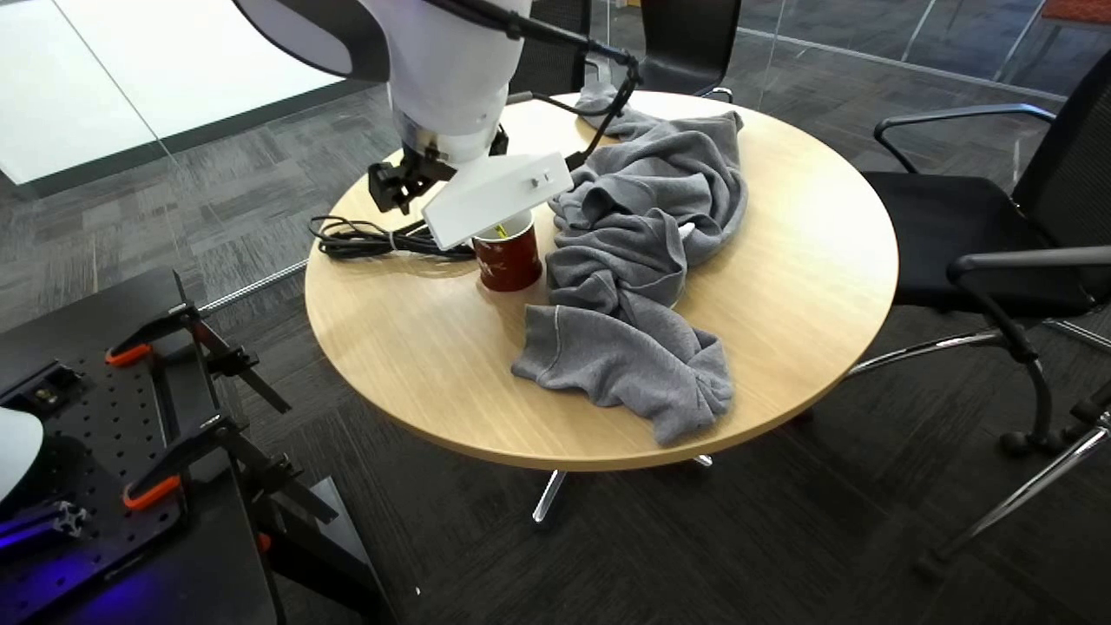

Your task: Pick up the pen from the cup and put it on the table

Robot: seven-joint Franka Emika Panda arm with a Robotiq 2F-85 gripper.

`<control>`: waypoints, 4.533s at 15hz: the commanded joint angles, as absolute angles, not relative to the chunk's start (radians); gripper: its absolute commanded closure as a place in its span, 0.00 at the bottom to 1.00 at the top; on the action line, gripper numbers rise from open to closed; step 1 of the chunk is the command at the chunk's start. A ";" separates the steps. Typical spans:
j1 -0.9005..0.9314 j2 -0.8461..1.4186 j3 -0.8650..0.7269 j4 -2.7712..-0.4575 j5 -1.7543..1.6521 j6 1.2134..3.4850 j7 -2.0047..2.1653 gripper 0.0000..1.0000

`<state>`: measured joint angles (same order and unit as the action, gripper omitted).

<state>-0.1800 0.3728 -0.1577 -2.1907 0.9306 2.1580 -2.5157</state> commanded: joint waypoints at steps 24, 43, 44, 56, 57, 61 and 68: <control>-0.205 0.572 -0.094 -1.936 0.835 2.210 -2.424 0.46; -0.219 0.625 -0.055 -1.907 0.793 2.213 -2.369 0.56; -0.219 0.628 -0.054 -1.902 0.793 2.211 -2.368 0.57; -0.233 0.617 -0.043 -1.904 0.806 2.205 -2.359 0.96; -0.240 0.597 -0.043 -1.921 0.814 2.203 -2.362 0.96; -0.265 0.513 -0.042 -1.971 0.825 2.171 -2.379 0.96; -0.274 0.319 -0.049 -2.073 0.862 2.058 -2.439 0.96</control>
